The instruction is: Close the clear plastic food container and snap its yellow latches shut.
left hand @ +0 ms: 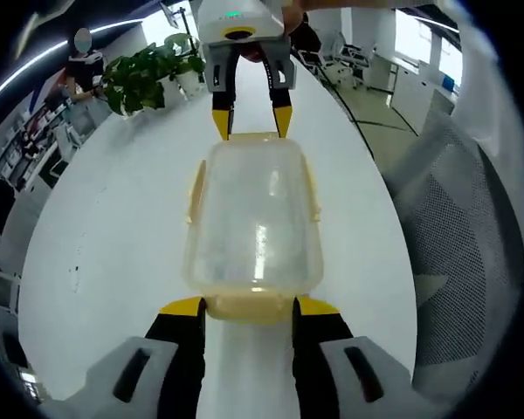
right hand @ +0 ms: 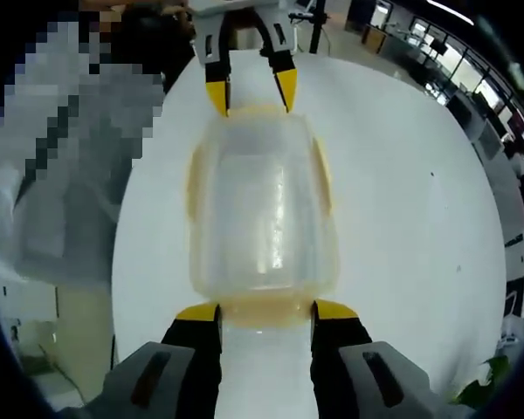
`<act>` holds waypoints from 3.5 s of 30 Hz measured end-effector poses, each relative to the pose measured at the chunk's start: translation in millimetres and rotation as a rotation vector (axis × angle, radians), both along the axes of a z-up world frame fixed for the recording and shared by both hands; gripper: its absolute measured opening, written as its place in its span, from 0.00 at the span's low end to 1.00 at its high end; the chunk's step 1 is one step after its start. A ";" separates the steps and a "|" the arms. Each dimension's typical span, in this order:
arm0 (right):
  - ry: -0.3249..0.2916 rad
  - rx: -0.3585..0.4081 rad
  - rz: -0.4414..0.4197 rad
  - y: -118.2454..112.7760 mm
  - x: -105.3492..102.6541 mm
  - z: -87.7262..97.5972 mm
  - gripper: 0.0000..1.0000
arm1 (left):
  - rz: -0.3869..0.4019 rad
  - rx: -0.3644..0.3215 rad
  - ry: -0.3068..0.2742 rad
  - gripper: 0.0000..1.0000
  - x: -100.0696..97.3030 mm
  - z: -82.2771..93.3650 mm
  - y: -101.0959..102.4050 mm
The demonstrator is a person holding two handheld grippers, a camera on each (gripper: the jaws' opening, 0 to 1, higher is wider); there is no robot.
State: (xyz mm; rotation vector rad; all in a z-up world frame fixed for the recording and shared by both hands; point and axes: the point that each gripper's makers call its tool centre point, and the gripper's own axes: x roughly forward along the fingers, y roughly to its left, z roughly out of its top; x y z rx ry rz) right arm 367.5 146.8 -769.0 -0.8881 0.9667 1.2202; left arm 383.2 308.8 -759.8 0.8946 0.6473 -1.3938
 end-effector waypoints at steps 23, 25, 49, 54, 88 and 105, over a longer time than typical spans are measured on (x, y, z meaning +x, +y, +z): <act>0.002 -0.008 -0.019 -21.8 2.6 -0.1 0.38 | -0.020 -0.017 0.000 0.37 5.2 0.2 -21.7; 0.001 -0.008 -0.022 -23.7 3.5 0.5 0.38 | -0.021 -0.017 -0.002 0.37 6.4 -0.1 -23.8; 0.036 -0.022 -0.038 -33.0 4.9 -16.7 0.38 | -0.033 0.005 0.029 0.38 10.9 -17.4 -33.6; 0.039 -0.011 -0.043 -31.7 7.7 -16.4 0.38 | -0.027 0.001 0.035 0.38 13.4 -16.7 -31.8; 0.044 -0.038 -0.129 -49.5 3.6 -20.9 0.42 | 0.042 -0.038 0.078 0.45 9.8 -13.7 -23.3; 0.133 0.218 -0.688 -41.1 5.7 8.7 0.37 | 0.537 -0.175 0.258 0.38 6.9 -1.9 -24.8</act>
